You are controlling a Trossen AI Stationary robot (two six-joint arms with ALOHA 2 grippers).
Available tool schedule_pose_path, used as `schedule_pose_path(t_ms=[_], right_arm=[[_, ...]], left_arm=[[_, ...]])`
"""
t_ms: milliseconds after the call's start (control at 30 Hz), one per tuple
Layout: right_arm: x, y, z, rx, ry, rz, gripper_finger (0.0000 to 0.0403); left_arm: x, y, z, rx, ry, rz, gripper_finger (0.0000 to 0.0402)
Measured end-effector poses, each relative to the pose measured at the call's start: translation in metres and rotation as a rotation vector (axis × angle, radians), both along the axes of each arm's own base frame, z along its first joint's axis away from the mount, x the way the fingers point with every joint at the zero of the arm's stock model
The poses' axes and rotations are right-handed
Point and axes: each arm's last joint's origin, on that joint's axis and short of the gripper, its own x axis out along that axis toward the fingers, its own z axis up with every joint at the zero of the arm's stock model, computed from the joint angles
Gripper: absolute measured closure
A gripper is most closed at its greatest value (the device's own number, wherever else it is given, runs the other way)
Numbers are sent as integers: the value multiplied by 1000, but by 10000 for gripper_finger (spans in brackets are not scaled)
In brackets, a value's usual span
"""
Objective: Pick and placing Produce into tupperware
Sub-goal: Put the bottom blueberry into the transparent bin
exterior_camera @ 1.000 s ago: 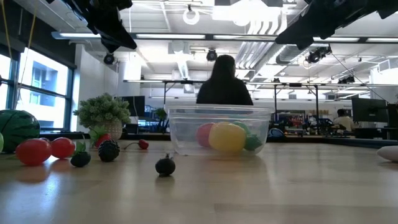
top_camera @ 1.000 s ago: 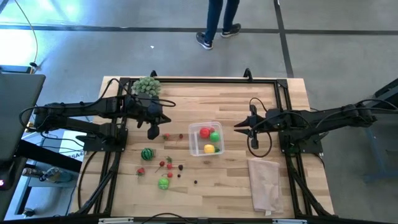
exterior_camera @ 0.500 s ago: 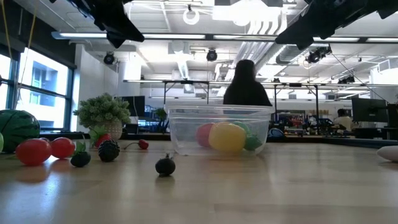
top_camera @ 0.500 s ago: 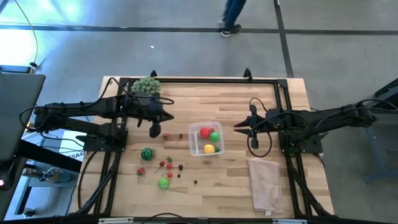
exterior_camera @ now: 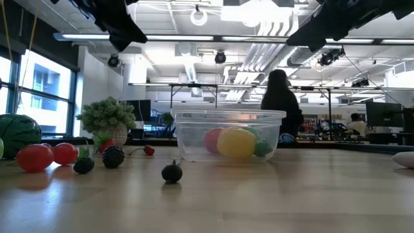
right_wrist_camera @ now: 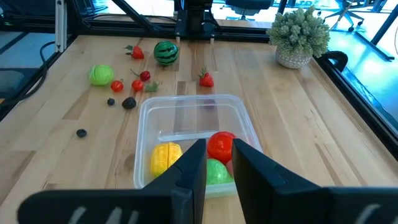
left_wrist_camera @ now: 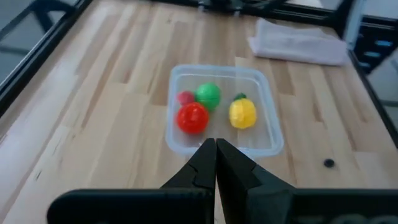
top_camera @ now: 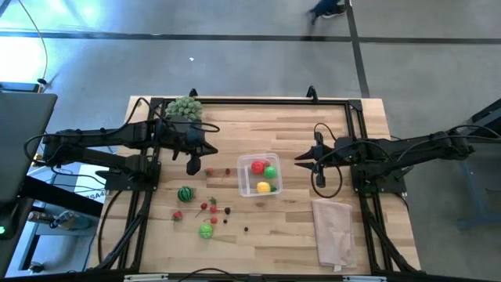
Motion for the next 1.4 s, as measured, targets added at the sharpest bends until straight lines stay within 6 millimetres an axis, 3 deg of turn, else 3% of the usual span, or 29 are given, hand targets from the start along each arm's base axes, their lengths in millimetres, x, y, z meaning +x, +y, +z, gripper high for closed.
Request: schedule_pose_path(t_ms=[200,467,567,767,1100,1400], right_arm=[[0,0,0,0,0,0,336],[0,0,0,0,-1,0,336],[0,0,0,0,0,0,336],[0,0,0,0,0,0,336],[0,0,0,0,2,0,336],[0,0,-1,-1,8,0,336]], left_arm=[[-1,-10,8,15,-73,-104,401],[-15,-54,37,66,-212,-273,401],[-21,-67,37,74,-187,-298,401],[-13,-93,18,57,-28,-420,401],[47,-142,-32,119,70,-685,401],[87,-158,-83,199,129,-745,401]])
